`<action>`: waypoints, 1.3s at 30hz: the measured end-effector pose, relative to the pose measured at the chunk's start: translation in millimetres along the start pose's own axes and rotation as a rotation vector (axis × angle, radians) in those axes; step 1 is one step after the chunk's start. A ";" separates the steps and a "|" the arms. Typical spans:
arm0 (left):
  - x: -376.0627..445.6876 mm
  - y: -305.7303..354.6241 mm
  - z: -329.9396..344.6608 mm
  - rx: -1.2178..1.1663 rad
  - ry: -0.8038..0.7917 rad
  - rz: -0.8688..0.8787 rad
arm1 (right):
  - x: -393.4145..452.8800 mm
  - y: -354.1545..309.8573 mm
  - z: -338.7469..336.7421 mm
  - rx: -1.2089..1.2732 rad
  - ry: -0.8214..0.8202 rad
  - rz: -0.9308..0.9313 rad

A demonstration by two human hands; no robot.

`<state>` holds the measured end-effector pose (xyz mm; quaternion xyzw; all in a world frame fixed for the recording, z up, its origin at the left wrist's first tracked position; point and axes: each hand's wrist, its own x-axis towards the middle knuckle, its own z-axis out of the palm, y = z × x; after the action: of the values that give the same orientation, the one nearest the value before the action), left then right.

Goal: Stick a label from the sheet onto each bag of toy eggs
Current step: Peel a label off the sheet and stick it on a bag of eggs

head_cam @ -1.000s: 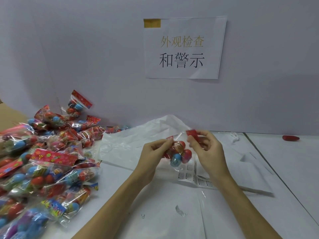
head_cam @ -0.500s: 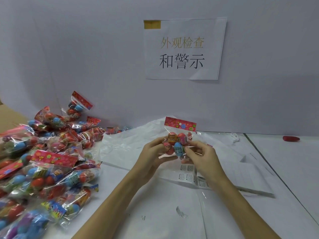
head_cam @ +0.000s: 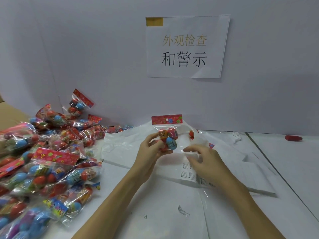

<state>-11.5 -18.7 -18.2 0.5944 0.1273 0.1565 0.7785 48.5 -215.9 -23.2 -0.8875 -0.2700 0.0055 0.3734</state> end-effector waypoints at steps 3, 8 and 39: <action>-1.7 -4.6 -1.4 0.169 0.040 0.091 | -3.1 4.0 -2.0 -0.098 -0.139 -0.012; -2.3 -19.5 3.3 0.534 -0.020 0.529 | -1.0 2.9 5.1 -0.075 -0.105 -0.057; 7.9 -33.3 -13.4 1.221 -0.216 0.799 | 1.2 6.0 2.1 -0.022 -0.072 -0.111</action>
<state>-6.3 -11.9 -54.0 0.9350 -0.1118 0.2702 0.2008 52.0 -217.4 -28.4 -0.8745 -0.3320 0.0135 0.3532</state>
